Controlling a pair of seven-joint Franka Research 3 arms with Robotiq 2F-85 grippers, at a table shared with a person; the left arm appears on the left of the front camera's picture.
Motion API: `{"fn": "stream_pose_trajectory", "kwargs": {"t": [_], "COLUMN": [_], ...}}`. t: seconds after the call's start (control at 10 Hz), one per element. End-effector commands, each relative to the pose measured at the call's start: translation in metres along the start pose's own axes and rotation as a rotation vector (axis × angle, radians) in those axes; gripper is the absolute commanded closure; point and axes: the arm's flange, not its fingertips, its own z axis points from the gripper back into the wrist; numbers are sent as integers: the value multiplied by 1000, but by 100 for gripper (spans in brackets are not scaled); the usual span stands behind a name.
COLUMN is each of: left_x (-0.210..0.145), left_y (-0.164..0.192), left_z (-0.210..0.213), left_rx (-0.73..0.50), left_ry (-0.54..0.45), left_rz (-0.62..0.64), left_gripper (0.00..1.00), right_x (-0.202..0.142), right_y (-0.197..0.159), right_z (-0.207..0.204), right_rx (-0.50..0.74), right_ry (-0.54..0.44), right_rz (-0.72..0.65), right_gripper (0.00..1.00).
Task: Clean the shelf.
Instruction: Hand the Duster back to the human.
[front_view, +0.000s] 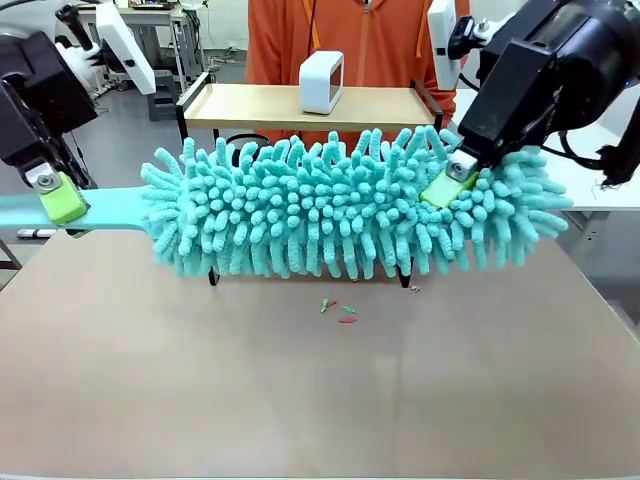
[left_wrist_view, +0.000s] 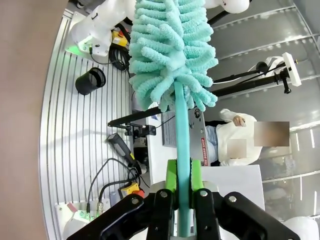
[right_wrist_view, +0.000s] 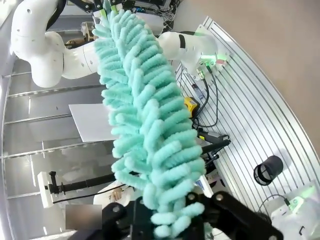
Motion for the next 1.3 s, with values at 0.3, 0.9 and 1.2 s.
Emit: {"fn": "stream_pose_trajectory", "kwargs": {"t": [0.3,0.9,1.2], "left_x": [5,-78,-137], "left_y": [-5,9,5], "left_z": [1,102,143], "left_rx": [-8,180,337], "left_ry": [-87,-808,-1263], "left_rz": [-79,-58,-47], "left_gripper": [31,0,0], "right_x": [-3,-30,-64], "right_y": [-7,-7,-13], "right_z": [1,46,118], "right_rx": [9,81,166], "right_ry": [2,-109,-371], "right_rz": [11,32,21], "right_gripper": [100,100,100]}}
